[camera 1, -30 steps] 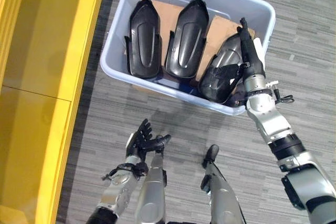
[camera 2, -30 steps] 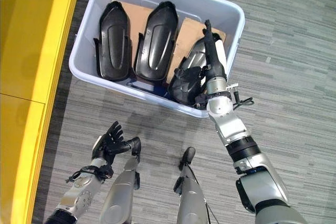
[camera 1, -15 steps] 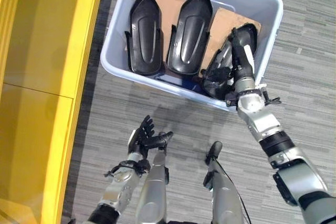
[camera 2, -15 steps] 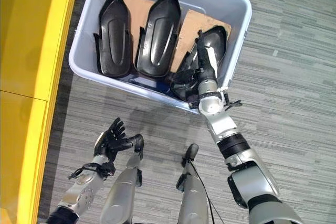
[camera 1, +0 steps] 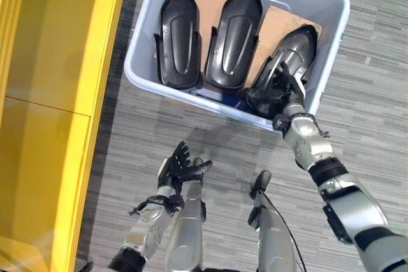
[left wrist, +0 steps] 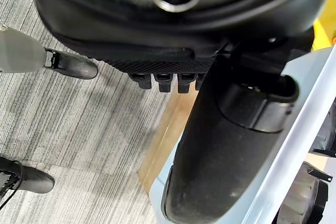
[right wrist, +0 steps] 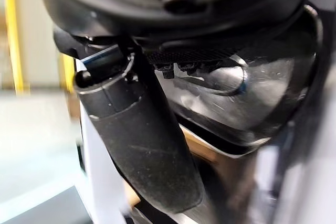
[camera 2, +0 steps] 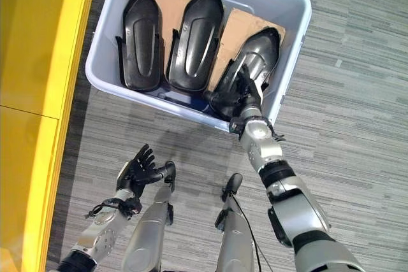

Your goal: Move parts from the plastic box to the shelf.

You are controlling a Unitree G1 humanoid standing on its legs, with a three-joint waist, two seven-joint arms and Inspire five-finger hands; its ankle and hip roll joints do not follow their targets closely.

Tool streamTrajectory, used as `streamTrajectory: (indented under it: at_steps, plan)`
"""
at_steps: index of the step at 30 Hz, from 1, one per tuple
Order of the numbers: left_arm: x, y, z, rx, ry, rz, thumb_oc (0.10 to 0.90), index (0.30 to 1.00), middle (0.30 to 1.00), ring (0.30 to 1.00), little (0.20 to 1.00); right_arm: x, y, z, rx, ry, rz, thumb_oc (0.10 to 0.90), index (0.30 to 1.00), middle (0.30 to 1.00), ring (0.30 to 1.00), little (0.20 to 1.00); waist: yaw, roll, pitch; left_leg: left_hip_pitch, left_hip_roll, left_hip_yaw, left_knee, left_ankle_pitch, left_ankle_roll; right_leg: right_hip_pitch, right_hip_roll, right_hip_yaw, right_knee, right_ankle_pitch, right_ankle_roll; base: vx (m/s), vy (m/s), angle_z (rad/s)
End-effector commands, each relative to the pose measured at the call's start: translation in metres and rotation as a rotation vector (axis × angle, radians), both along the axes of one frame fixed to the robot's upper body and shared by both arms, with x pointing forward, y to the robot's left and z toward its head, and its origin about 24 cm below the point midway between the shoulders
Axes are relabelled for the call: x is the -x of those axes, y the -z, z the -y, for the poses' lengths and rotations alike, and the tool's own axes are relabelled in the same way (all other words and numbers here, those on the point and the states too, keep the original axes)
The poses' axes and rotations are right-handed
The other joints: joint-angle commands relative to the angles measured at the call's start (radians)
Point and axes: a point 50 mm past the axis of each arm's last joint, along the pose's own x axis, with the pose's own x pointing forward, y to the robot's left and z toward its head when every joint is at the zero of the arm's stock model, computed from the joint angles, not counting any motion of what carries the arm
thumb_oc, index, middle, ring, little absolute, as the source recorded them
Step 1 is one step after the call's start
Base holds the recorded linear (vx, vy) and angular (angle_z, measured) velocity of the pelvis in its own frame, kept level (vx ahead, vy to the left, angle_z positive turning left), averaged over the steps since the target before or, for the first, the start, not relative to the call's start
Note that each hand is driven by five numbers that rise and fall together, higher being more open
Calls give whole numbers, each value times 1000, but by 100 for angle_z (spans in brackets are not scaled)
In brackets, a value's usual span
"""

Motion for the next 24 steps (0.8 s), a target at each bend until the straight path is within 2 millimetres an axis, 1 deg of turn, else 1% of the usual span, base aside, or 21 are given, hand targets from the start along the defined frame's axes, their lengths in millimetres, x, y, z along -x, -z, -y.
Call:
streamTrajectory:
  at_steps: [1,3,4,5,6,7,8,9,11,15,20,21,24]
  plan:
    - [0,-19,6,55,37,98,900,1000,1000,1000,1000,-10,-42,8,-44,18,108,900,1000,1000,1000,1000,33,10,-10,12,53,39,76,-135,-29,-25,-91,-16,107,-64,26,40,-17,-2]
    - [0,-20,6,55,44,103,900,1000,1000,1000,1000,-13,-50,21,-31,55,90,900,1000,1000,1000,1000,43,18,-10,5,52,33,76,-135,-29,-29,-91,-20,109,-65,27,38,-30,1]
    - [0,-21,5,63,42,108,900,1000,1000,1000,1000,-15,-59,37,-26,97,79,900,1000,1000,1000,1000,56,28,-10,-4,50,28,78,-136,-29,-34,-93,-23,111,-67,28,30,-28,7]
    - [0,-21,5,63,42,108,900,1000,1000,1000,1000,-15,-59,37,-26,97,79,900,1000,1000,1000,1000,56,28,-10,-4,50,28,78,-136,-29,-34,-93,-23,112,-67,28,27,-25,12]
    - [1,-22,4,71,36,109,900,1000,1000,1000,1000,-16,-64,42,-28,110,82,900,1000,1000,1000,1000,60,33,-10,-10,49,25,79,-136,-29,-36,-94,-24,112,-68,29,22,-5,13]
    - [2,-21,2,77,23,105,900,1000,1000,1000,1000,-15,-70,53,-66,131,85,900,1000,1000,1000,1000,69,40,-10,-12,46,23,78,-136,-29,-39,-95,-27,115,-71,30,22,-5,12]
    - [2,-21,2,78,23,106,900,1000,1000,1000,1000,-15,-70,54,-66,131,85,900,1000,1000,1000,1000,69,41,-10,-12,46,23,78,-136,-29,-39,-95,-27,115,-71,30,34,-10,12]
    - [3,-20,0,71,19,100,900,1000,1000,1000,1000,-14,-77,64,-91,146,91,900,1000,1000,1000,1000,78,47,-10,-18,45,20,78,-135,-29,-44,-98,-30,118,-73,32,25,-2,8]
    - [4,-19,-2,64,25,98,900,1000,1000,1000,1000,-14,-84,69,-86,152,100,900,1000,1000,1000,1000,83,51,-10,-22,44,20,78,-134,-29,-50,-99,-29,121,-74,33,16,-2,3]
    - [4,-19,-2,68,28,97,900,1000,1000,1000,1000,-14,-94,73,-81,155,112,900,1000,1000,1000,1000,91,55,-10,-33,40,16,81,-135,-27,-58,-98,-32,124,-77,33,24,1,7]
    - [3,-20,-2,70,28,98,900,1000,1000,1000,1000,-14,-100,75,-34,158,107,900,1000,1000,1000,1000,95,53,-10,-43,39,12,82,-135,-26,-65,-99,-31,125,-77,34,16,-9,6]
    - [3,-20,-2,71,27,101,900,1000,1000,1000,1000,-14,-104,76,0,159,106,900,1000,1000,1000,1000,96,52,-10,-49,38,10,82,-135,-25,-68,-99,-31,124,-77,35,0,0,0]
    - [4,-20,-2,75,25,100,900,1000,1000,1000,1000,-13,-108,78,30,166,106,900,1000,1000,1000,1000,97,53,-10,-56,36,8,83,-135,-25,-74,-99,-32,125,-76,35,0,0,0]
